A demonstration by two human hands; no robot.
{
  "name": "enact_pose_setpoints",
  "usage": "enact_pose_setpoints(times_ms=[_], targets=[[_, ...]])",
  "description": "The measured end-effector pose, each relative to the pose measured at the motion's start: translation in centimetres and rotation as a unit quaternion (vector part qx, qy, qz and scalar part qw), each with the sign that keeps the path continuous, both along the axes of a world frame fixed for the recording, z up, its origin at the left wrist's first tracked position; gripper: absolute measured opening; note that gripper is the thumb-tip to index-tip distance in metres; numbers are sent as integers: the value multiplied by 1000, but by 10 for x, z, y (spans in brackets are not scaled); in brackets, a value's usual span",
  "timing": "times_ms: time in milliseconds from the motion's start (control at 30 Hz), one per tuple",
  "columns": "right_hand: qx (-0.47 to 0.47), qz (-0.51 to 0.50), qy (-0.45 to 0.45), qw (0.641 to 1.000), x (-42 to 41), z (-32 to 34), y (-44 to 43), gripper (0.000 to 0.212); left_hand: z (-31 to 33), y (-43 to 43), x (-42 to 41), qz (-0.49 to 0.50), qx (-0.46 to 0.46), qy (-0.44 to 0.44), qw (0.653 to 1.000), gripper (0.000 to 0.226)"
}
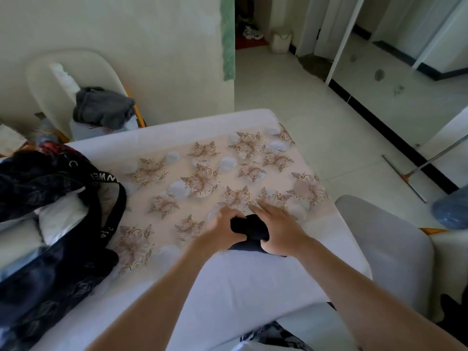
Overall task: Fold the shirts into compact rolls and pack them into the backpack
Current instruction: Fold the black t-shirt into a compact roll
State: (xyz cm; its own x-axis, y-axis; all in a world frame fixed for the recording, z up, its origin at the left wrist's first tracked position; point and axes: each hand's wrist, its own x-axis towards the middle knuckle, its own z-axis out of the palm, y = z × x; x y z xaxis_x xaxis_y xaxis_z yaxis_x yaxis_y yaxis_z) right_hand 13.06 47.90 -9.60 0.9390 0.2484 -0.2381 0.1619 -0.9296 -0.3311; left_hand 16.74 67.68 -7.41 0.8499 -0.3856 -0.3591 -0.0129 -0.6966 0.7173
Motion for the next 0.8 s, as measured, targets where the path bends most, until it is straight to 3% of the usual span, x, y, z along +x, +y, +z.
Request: enact_pose_setpoints(times_ms=[67,133,200,267,367,467,567,633,733,800], targets=[[-26,35,3,999,4,7,12,85,-1,15,-16,-15,-23,-112,993,31],[-93,71,-87,989,5,10,26,70,-8,33,-31,-22,-54,-238,969,38],[-129,92,-166,973,0,11,43,56,-12,49,-46,-18,-27,-323,946,43],[-133,121,-202,963,-8,7,58,54,-18,63,-63,-8,46,-316,948,56],[-87,162,-148,972,-30,-5,70,55,-28,80,-87,-24,132,-249,959,75],[-8,144,-84,986,-52,-9,72,49,-39,93,-106,-69,169,-229,956,73],[76,81,-44,993,-58,-2,72,28,-41,89,-119,-97,185,-231,950,69],[73,61,-48,994,-54,3,69,17,-39,82,-123,-74,179,-236,952,58],[5,102,-58,993,-49,-2,60,41,-38,70,-119,-45,154,-314,936,32],[13,120,-20,992,-50,-10,54,58,-37,60,-115,-43,139,-301,942,33]])
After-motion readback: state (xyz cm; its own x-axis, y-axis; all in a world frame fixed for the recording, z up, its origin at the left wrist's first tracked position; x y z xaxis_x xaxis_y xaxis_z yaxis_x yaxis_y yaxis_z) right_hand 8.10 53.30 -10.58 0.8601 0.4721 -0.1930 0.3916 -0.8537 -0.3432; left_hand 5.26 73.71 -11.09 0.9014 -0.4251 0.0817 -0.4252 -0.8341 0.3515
